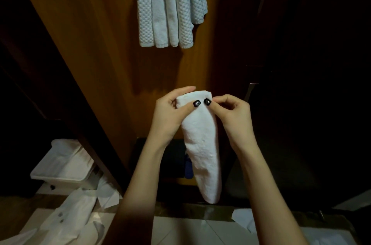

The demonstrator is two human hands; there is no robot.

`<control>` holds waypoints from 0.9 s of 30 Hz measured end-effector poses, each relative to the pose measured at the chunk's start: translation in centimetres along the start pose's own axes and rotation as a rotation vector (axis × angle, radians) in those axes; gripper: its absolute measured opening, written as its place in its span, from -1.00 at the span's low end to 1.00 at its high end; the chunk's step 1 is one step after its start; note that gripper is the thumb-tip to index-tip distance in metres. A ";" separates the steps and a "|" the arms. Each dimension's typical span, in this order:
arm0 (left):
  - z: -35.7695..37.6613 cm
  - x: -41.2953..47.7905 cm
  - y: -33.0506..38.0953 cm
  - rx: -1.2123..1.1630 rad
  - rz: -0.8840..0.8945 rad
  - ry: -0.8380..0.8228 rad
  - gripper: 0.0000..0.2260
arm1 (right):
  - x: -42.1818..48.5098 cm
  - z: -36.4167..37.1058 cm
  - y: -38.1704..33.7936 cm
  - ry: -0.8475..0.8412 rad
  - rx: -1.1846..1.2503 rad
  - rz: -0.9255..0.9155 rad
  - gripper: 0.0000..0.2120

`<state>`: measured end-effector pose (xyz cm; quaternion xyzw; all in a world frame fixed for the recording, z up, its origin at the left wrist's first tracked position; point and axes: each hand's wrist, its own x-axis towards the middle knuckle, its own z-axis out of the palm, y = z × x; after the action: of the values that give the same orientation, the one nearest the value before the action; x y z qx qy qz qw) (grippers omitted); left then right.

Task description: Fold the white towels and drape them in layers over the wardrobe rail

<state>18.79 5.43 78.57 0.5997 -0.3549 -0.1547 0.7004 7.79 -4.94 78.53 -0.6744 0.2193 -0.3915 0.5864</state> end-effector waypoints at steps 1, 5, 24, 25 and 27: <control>0.3 0.5 0.0 -0.005 0.001 0.010 -0.74 | 0.2 -0.1 0.1 0.004 0.013 0.006 -0.93; 1.2 2.7 0.3 -0.120 -0.038 0.008 -0.74 | 0.5 -0.9 1.2 -0.030 -0.009 0.007 -0.72; -0.2 13.0 1.7 -0.535 -0.150 0.009 -0.83 | 2.9 -3.5 5.0 -0.460 -0.273 0.167 -0.56; -0.3 13.3 1.5 -0.522 -0.149 0.024 -0.83 | 2.7 -3.7 5.4 -0.464 -0.272 0.187 -0.56; -0.6 13.8 1.2 -0.478 -0.141 0.039 -0.84 | 2.5 -4.2 6.0 -0.467 -0.239 0.209 -0.59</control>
<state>28.59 -2.68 83.99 0.4431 -0.2521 -0.2711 0.8165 6.96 -10.66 73.48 -0.7844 0.1911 -0.1341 0.5747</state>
